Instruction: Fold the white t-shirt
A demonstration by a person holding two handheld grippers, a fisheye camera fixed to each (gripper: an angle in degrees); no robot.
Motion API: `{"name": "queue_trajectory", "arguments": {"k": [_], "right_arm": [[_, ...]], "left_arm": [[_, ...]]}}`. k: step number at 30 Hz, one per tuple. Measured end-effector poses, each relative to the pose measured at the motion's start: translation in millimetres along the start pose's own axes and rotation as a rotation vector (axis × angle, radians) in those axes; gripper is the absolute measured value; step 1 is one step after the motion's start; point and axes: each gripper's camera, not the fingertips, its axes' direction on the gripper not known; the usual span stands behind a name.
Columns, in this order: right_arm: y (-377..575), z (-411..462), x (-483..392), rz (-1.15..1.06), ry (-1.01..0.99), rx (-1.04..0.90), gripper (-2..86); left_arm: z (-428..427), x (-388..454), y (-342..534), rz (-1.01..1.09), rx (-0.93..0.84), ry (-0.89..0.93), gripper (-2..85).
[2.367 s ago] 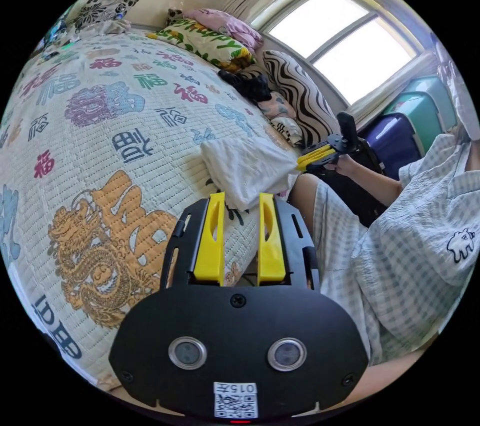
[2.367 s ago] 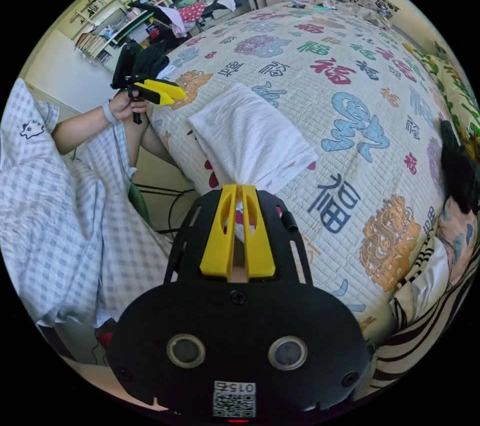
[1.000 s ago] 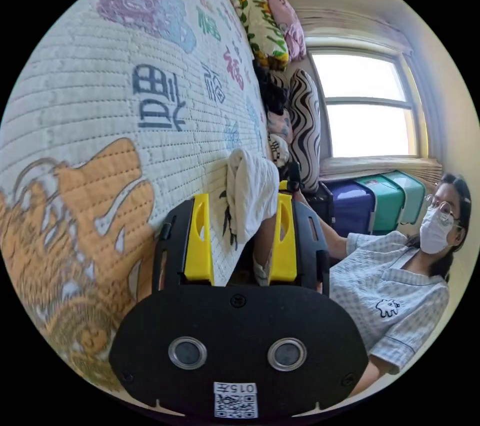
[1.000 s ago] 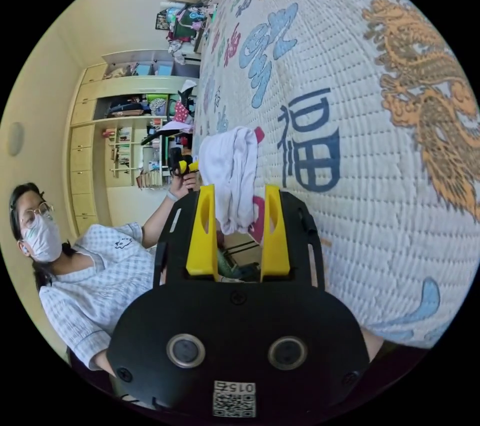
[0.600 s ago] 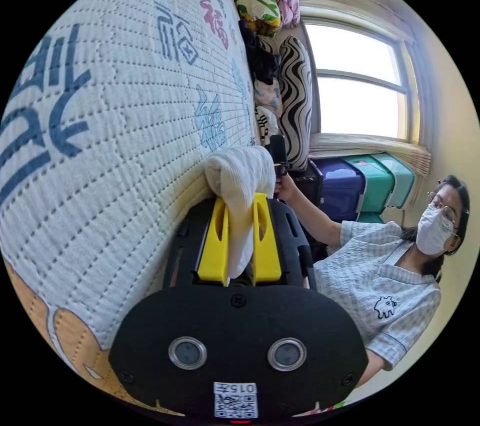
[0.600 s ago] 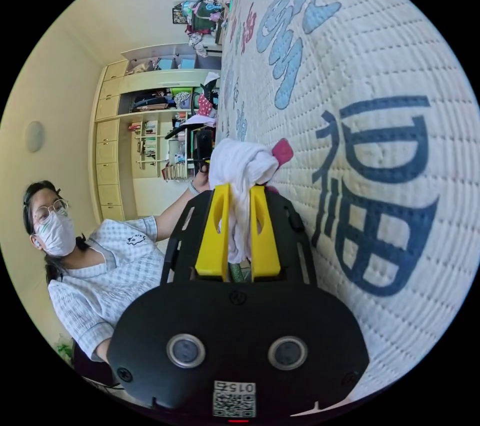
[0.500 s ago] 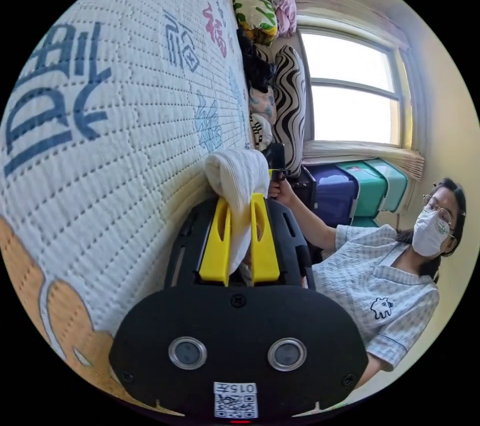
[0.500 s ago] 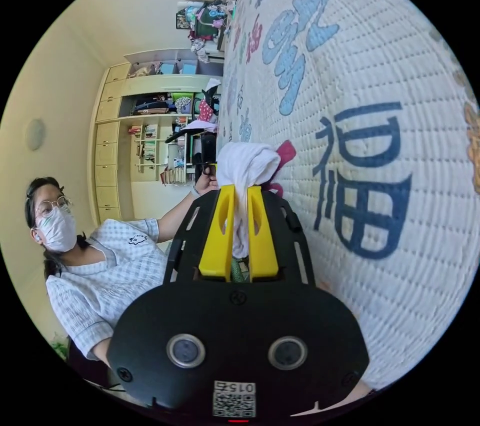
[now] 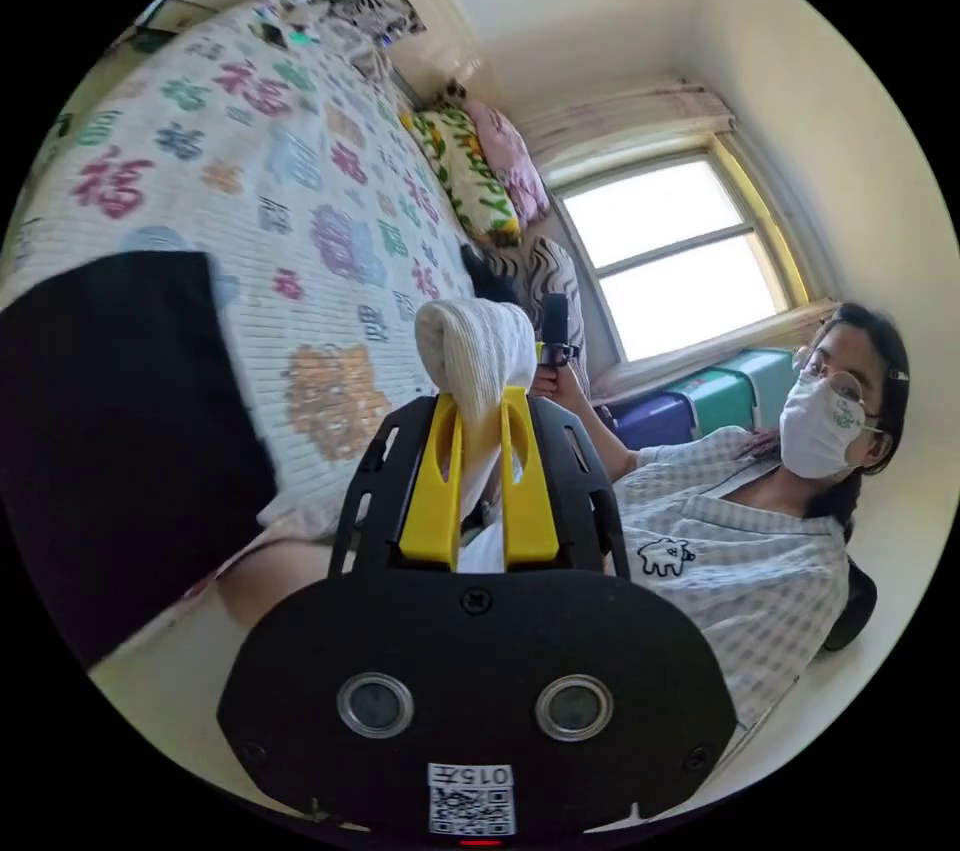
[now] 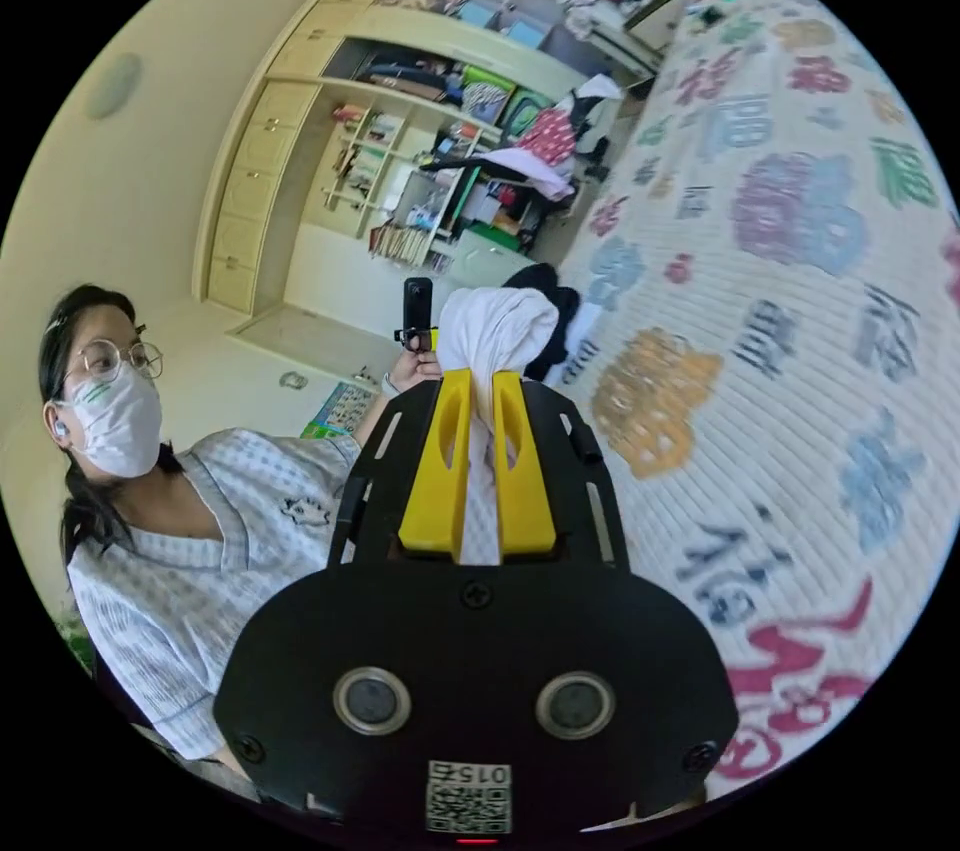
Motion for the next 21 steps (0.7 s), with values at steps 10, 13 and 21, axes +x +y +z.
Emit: {"name": "queue_trajectory", "arguments": {"k": [10, 13, 21], "right_arm": [[-94.6, 268.1, 60.1, 0.112, 0.056, -0.199, 4.2], [-89.0, 299.6, 83.6, 0.139, 0.088, -0.166, 4.3], [-51.0, 337.6, 110.5, 0.111, 0.130, -0.138, 3.5]], "left_arm": [[-161.9, -99.4, 26.7, -0.310, 0.073, -0.120, 6.1], [-150.8, -130.3, 36.6, -0.336, 0.112, -0.102, 6.4], [-131.9, -110.6, 86.4, -0.224, 0.256, -0.172, 8.1]]}}
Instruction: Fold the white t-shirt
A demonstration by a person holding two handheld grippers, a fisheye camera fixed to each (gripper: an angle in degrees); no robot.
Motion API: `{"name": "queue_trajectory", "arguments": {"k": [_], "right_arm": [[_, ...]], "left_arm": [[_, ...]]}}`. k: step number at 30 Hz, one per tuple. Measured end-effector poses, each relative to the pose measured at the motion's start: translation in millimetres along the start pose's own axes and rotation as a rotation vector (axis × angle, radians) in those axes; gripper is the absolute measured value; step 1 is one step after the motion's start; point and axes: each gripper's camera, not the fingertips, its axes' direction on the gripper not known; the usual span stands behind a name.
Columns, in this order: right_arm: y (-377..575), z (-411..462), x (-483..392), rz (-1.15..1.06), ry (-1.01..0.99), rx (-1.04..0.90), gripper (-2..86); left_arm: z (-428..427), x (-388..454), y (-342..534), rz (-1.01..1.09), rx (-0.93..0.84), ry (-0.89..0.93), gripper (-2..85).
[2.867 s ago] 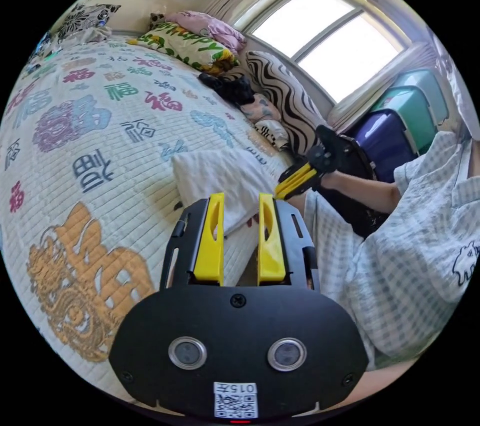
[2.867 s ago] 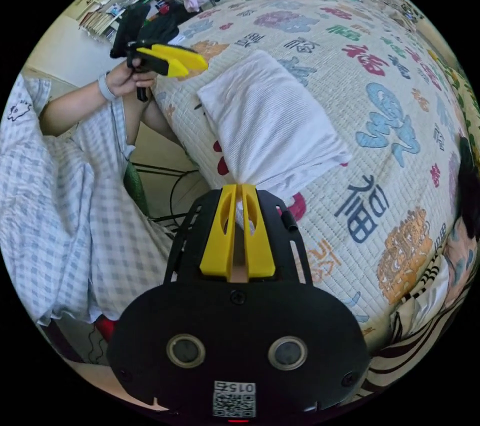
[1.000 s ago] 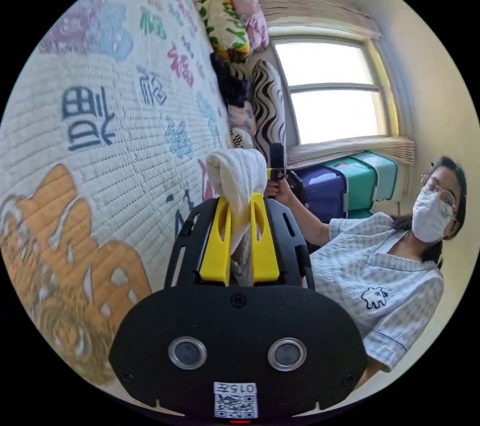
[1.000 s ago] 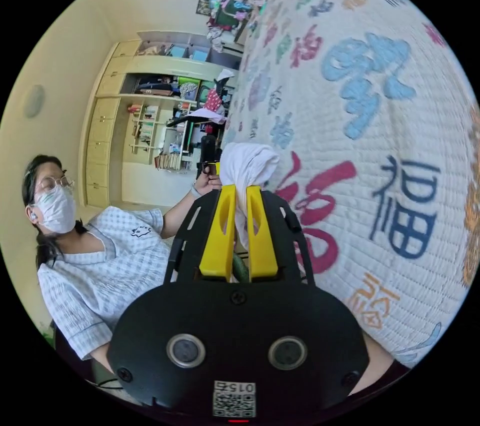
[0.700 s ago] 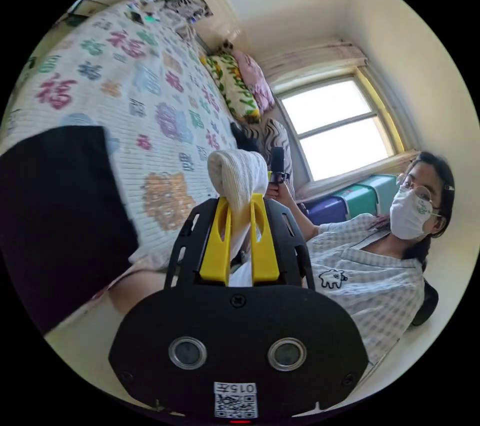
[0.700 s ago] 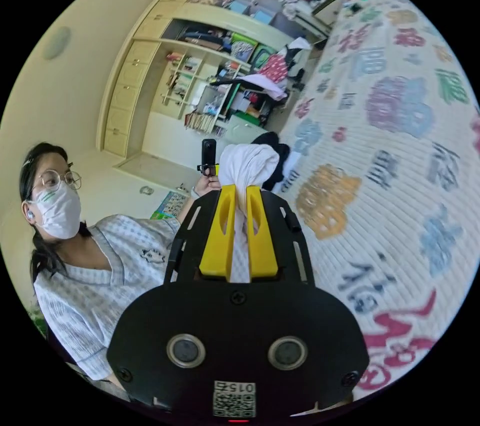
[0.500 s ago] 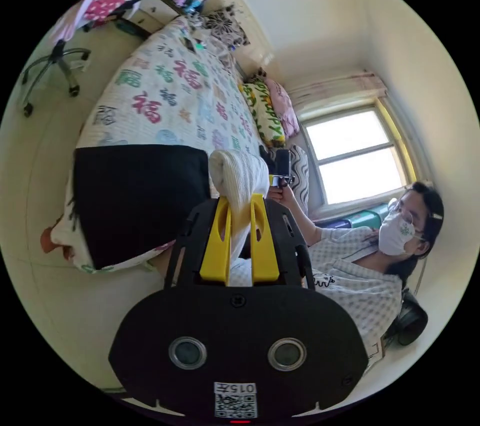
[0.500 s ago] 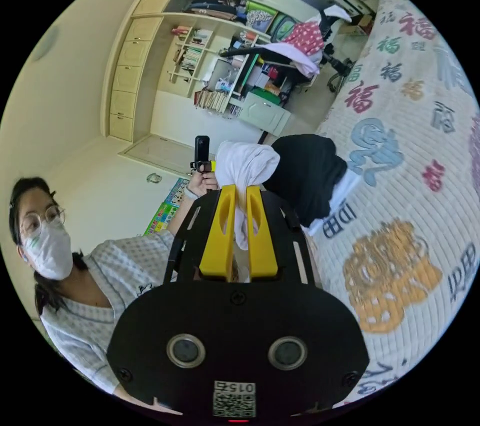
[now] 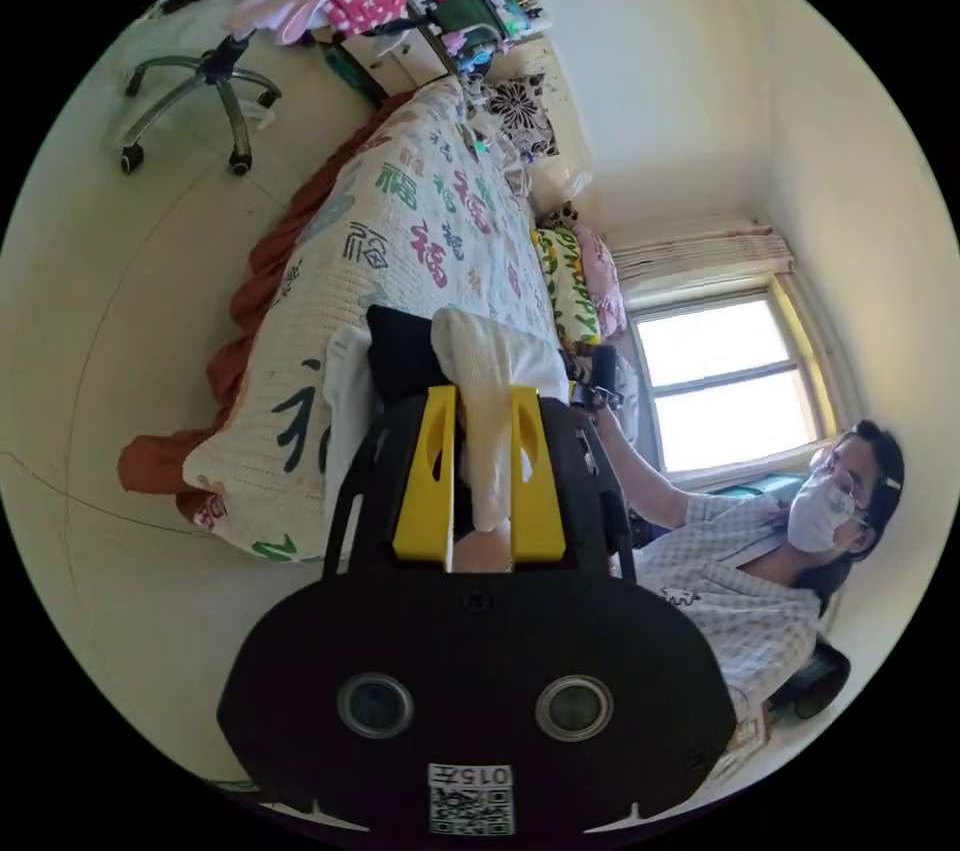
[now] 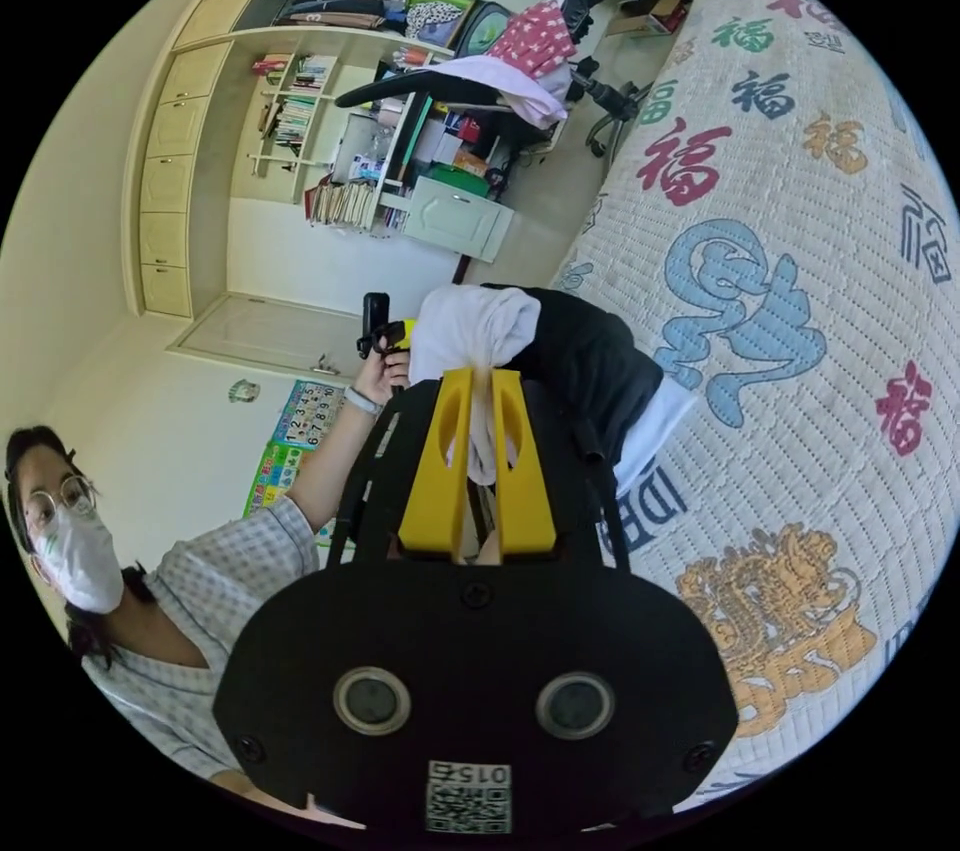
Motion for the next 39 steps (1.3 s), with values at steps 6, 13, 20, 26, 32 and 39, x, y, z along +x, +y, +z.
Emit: {"name": "queue_trajectory", "arguments": {"k": [6, 13, 20, 26, 32, 39], "right_arm": [[37.7, 26.3, -31.2, -0.175, 0.159, 0.102, 2.6], [66.1, 156.7, -77.7, -0.393, 0.460, -0.076, 0.0], [108.6, 189.8, -84.9, -0.387, 0.582, 0.067, -0.6], [203.4, 105.4, -105.5, -0.447, 0.945, 0.451, -0.7], [318.9, -18.2, -64.1, -0.209, 1.245, 0.719, 0.2], [482.9, -155.6, -4.4, 0.307, 1.639, 0.811, 6.2]], "left_arm": [[17.8, 80.9, 59.5, 0.227, 0.110, -0.293, 7.0], [156.6, 127.7, 118.9, 0.416, -0.023, -0.718, 6.2], [256.3, 182.0, 194.2, 0.642, 0.082, -1.013, 4.1], [372.9, 266.1, 244.9, 0.881, 0.262, -0.832, 3.6], [594.7, 323.4, 262.1, 0.992, 0.059, -0.365, 9.2], [875.2, 416.6, 311.1, 1.110, -0.280, -0.011, 10.5]]}}
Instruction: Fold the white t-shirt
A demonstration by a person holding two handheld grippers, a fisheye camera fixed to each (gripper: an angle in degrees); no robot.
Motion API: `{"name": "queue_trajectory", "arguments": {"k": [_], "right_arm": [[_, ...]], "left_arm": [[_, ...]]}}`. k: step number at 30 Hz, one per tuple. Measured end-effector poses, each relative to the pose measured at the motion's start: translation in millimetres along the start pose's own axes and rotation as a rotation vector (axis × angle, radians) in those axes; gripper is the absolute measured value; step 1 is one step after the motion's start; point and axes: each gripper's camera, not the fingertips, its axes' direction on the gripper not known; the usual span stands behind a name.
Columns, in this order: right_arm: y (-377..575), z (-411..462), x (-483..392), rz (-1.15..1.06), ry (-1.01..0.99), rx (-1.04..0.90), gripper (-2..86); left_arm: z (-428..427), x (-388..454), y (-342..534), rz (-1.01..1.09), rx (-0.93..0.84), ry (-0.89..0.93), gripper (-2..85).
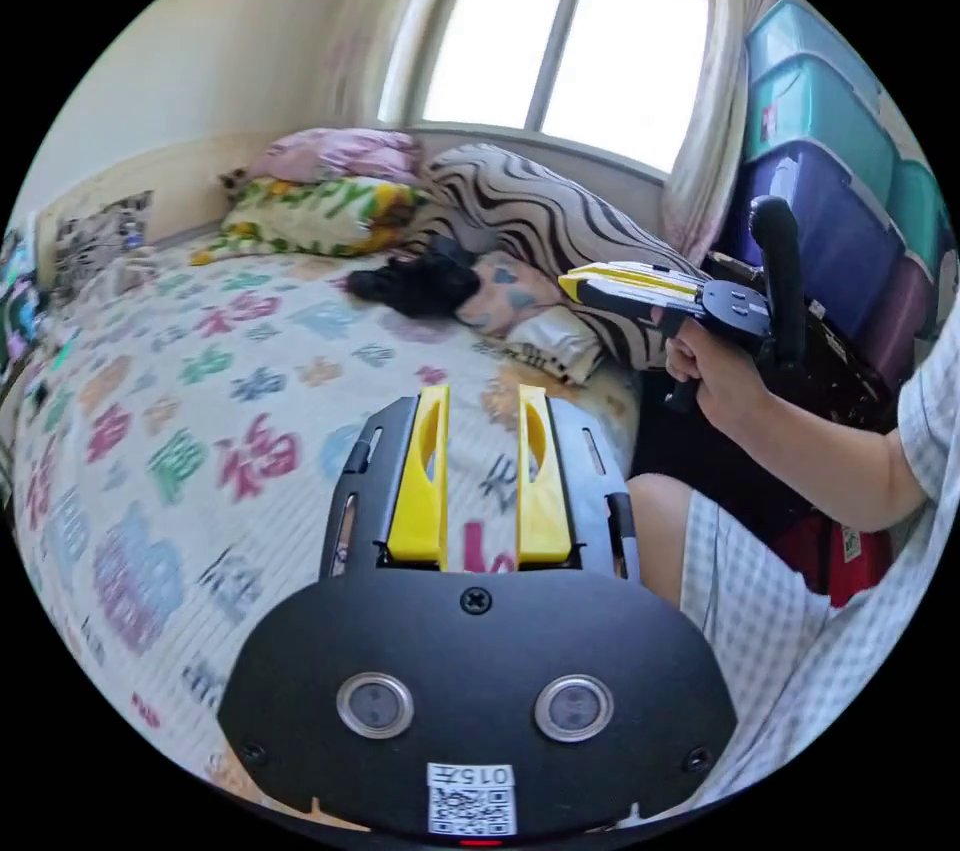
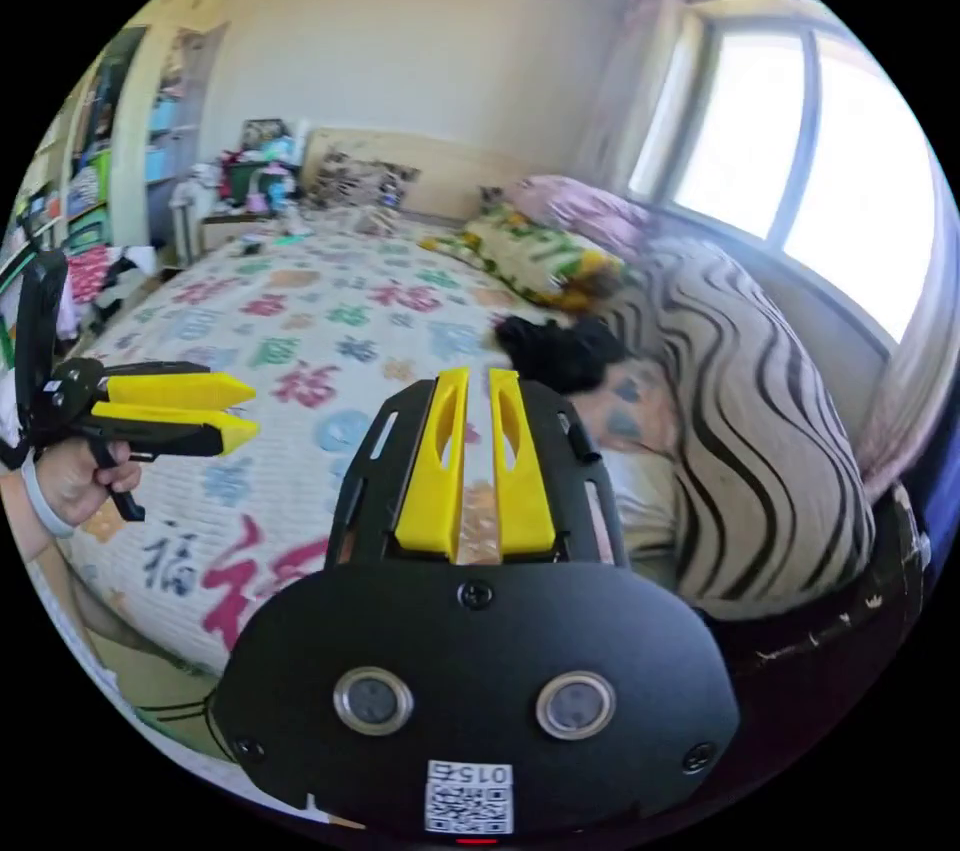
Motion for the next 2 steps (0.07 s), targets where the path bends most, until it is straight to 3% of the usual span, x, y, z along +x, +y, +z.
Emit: {"name": "queue_trajectory", "arguments": {"k": [2], "right_arm": [[13.2, 18.9, 46.5, 0.019, 0.032, -0.119, 7.3]], "left_arm": [[88.4, 14.3, -31.7, -0.009, -0.081, 0.091, 11.0]]}}
